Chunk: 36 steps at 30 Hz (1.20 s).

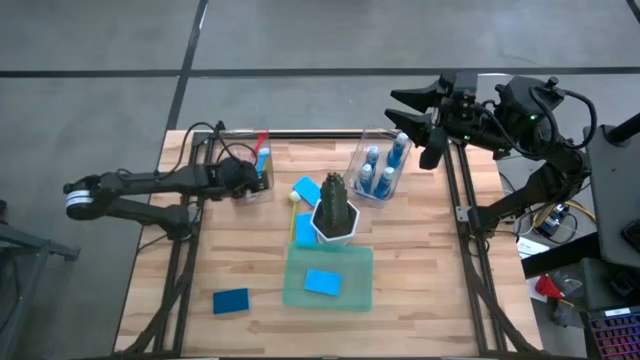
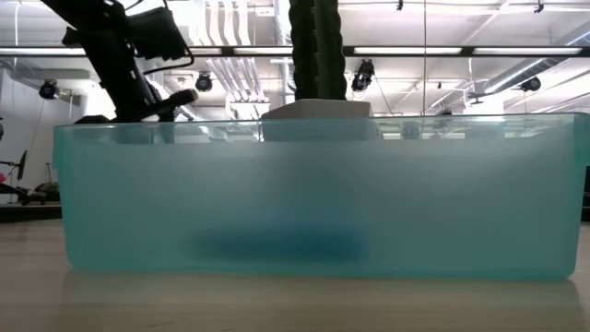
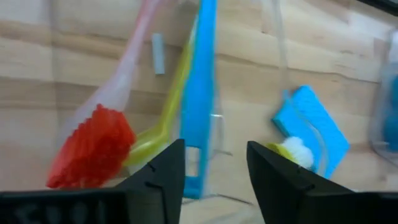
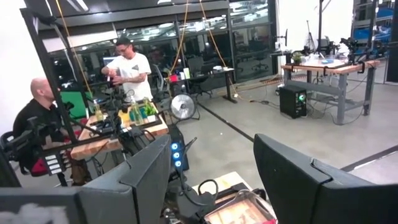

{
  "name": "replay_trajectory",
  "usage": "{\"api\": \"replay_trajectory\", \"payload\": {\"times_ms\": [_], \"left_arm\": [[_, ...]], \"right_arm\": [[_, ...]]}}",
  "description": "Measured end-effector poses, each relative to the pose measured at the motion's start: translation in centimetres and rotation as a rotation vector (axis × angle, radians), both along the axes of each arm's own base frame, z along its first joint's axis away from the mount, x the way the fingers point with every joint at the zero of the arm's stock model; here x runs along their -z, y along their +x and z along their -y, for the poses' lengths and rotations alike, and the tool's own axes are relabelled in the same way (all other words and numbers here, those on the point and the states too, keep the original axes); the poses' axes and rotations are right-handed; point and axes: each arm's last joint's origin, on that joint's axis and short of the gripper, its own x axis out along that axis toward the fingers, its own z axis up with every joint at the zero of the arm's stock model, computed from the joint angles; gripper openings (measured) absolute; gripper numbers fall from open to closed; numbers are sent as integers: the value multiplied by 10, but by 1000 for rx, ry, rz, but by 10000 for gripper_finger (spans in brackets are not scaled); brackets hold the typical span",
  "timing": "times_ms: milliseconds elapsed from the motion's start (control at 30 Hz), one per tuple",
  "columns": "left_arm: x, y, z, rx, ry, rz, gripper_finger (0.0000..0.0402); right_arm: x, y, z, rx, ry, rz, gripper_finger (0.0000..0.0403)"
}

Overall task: Pick & Place Kitchen Sink Supplies
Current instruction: Put the green dish brush into the left transparent bin

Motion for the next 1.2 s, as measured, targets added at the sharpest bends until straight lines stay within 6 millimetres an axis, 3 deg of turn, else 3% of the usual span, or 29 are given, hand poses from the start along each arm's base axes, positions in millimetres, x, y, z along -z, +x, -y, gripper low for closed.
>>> {"api": "replay_trajectory", "payload": {"times_ms": [300,567,767,900,1200], "left_arm": [[-38,12,-1,152,94,53,183],[-65,24,15,573,17,151,181],[-68,27,29,719,-68,204,179],[-63,30,27,589,-97,202,179],[-40,56,24,513,-106,130,178]], "right_arm": [[1,0,0,1,-16,-18,224],[4,1,0,1,-21,-48,228],[4,1,0,3,-43,-55,224],[4,1,0,3,-43,-55,221],[6,4,0,11,-41,-65,219]]}}
